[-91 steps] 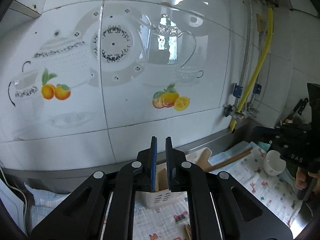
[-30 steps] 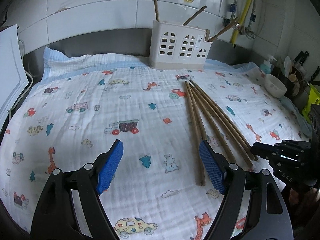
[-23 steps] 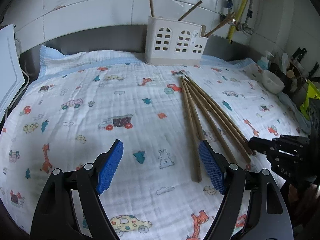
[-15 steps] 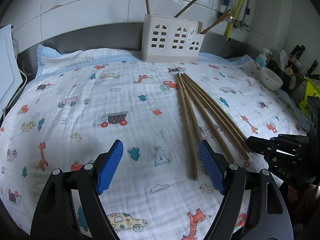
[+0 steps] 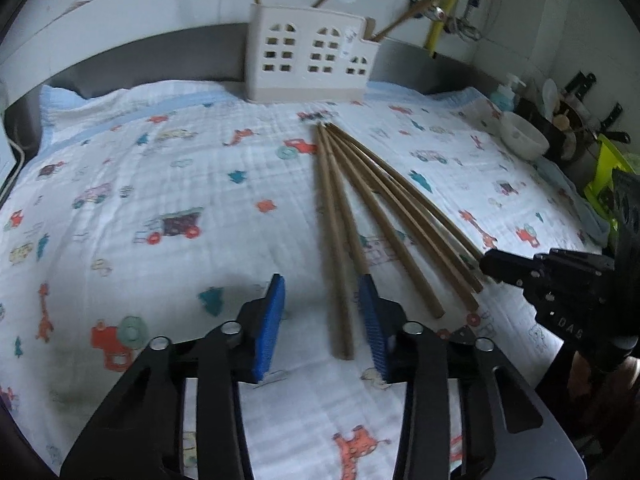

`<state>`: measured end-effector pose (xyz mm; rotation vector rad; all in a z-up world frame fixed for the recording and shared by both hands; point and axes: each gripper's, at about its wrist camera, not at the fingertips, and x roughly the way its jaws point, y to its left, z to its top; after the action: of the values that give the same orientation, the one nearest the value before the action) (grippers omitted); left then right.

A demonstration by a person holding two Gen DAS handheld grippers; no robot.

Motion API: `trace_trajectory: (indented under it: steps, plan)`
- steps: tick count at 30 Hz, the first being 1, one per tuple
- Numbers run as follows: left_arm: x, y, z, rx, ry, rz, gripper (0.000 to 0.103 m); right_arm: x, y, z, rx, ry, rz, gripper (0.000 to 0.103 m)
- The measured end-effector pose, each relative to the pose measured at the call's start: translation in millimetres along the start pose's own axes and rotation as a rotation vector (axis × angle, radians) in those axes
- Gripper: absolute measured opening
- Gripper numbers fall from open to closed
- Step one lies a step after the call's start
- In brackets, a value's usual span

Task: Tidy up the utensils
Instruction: 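Close the right tool on a chopstick while the left tool grasps another chopstick, then lift both held chopsticks upright and carry them over the white holder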

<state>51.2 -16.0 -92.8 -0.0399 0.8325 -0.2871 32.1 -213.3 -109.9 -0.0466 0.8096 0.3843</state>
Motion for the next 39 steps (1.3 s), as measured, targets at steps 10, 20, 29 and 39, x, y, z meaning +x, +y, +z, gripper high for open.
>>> trace_trajectory:
  steps: [10,20,29,39]
  plan:
    - [17,-4,2,0.007,0.022,0.033,0.020,-20,0,12,-0.008,-0.065,0.010,0.006]
    - [19,-12,2,-0.001,0.003,0.062,0.012,-29,-1,18,-0.009,-0.097,0.015,0.007]
    - [23,-12,4,0.000,0.004,0.061,0.007,-41,1,28,-0.021,-0.133,0.010,0.007]
    - [24,-7,7,-0.022,0.017,0.026,0.005,-53,1,37,-0.036,-0.164,0.005,0.007]
